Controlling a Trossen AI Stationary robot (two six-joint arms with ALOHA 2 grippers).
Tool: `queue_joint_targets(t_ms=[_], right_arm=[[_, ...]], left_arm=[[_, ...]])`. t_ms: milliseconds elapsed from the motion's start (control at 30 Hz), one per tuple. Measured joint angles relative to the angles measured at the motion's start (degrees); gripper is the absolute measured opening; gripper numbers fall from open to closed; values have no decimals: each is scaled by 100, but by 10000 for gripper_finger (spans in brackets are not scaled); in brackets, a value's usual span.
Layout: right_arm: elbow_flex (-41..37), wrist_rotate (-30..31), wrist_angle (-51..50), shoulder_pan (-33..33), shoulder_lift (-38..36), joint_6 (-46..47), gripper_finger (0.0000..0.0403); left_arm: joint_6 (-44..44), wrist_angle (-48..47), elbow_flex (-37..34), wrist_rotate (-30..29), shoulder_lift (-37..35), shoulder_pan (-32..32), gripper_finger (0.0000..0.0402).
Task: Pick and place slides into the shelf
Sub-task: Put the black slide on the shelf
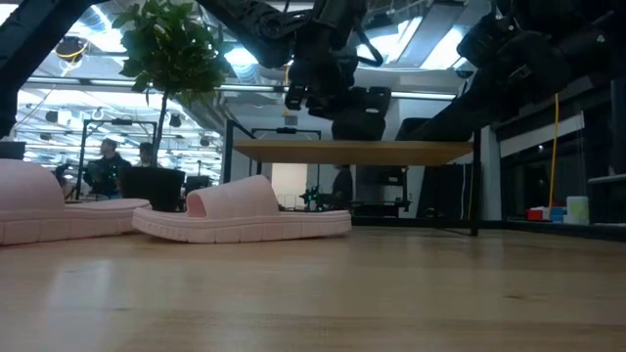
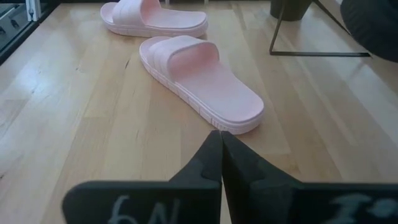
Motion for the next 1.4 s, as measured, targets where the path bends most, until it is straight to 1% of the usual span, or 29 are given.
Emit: queue_joint_targets(t_ms=[233,600,800,1033,1233,1400], right_arm=[[0,0,-1,0,0,0,4],[0,-1,-6,0,0,0,4],[0,-6,-6,0,0,32,4],[0,-256,-6,0,0,24,4],[0,-253,-6,-2,0,22,4],[0,-249,-6,-2,0,22,4]], left_arm=[[-6,-19,0,28,0,-59,146],[305,-19,0,67,0,-197,146],[330,-21,0,107,0,-197,146],[336,-21,0,104,0,-197,146],[904,-12,0,74,0,-253,146],[1163,5,0,18,0,-338,146]])
